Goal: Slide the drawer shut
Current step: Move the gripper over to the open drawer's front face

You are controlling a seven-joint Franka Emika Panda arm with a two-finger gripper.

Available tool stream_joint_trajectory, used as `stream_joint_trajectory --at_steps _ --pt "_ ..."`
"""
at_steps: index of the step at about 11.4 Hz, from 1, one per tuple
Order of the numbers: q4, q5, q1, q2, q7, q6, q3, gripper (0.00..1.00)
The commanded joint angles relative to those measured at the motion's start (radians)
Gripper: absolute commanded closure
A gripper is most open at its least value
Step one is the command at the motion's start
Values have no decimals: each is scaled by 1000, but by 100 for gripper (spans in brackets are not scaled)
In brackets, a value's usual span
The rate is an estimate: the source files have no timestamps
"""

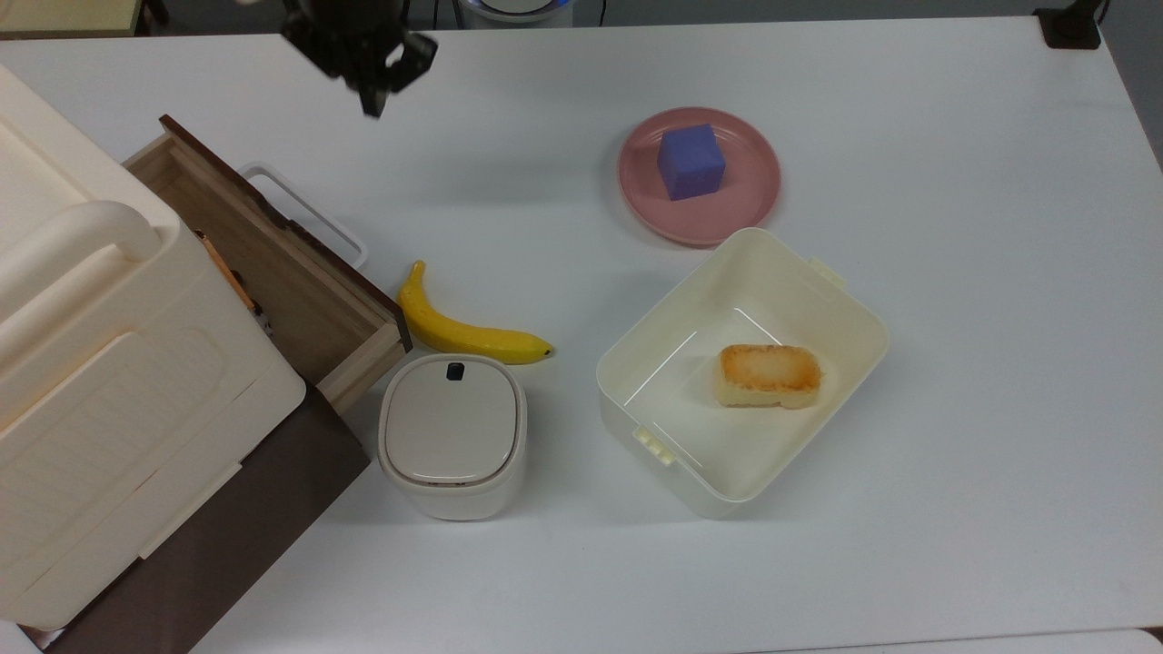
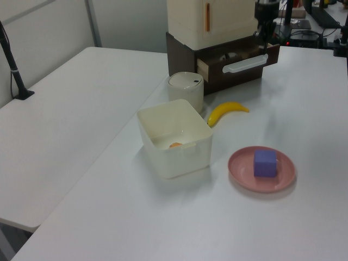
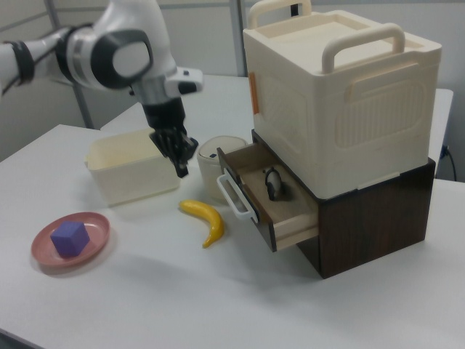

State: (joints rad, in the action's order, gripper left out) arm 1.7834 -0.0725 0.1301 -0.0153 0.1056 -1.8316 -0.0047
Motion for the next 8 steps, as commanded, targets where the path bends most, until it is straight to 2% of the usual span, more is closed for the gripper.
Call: stream_joint_trajectory --at_steps 1,4,8 --pt "125 2 5 -17 31 -177 -9 100" --pt "200 -58 0 -43 71 -266 -9 100" --pt "197 -87 16 -106 188 -374 -9 100"
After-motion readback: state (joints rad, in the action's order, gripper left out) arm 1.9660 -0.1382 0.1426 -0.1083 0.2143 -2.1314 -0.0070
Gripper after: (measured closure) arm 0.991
